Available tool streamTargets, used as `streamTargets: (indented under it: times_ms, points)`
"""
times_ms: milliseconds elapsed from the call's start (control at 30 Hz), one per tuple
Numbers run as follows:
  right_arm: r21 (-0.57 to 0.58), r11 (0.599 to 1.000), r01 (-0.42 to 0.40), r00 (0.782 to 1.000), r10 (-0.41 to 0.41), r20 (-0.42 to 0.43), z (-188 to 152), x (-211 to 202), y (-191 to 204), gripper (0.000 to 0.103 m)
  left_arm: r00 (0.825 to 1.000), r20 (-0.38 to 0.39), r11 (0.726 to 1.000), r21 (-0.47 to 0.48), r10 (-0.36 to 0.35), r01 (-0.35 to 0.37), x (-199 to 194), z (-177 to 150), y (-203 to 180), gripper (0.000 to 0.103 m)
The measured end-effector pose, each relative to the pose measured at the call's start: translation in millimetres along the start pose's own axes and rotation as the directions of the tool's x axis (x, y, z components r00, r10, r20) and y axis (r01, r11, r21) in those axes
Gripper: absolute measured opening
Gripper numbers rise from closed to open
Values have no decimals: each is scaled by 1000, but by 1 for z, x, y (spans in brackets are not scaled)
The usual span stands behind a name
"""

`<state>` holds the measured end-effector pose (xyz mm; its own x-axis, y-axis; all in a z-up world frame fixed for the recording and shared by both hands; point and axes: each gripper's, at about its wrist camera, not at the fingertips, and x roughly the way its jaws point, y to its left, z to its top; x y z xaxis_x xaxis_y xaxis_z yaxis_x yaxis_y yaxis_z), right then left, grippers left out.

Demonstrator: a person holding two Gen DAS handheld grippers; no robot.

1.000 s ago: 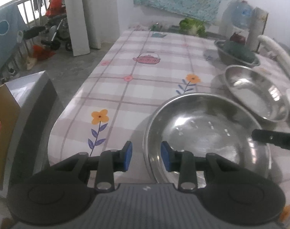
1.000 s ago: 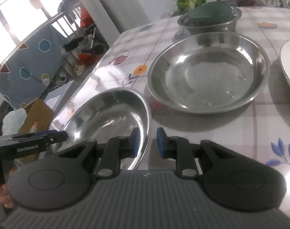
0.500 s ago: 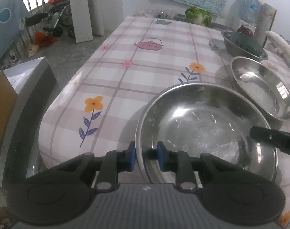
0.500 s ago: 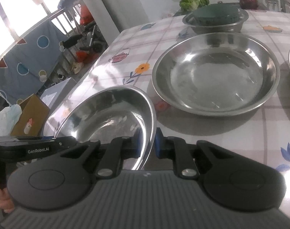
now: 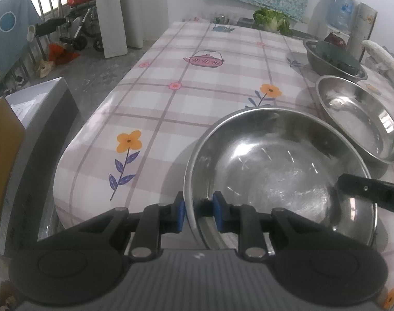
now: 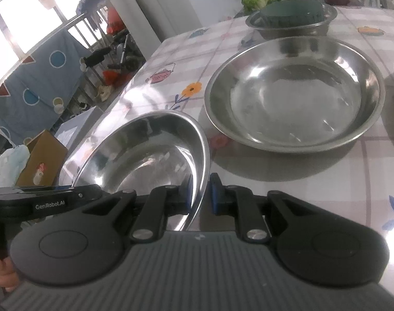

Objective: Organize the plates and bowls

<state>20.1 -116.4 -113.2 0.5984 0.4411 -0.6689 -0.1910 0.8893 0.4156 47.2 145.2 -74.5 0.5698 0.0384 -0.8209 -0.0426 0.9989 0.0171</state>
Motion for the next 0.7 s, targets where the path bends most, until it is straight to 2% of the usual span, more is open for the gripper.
streamTargets:
  times_ms: [700]
  points:
    - [0,1000,-8,1000,8,-5,-4,-2,1,14,1000,-8,1000,-1,-2,2,-1,-1,-1,26]
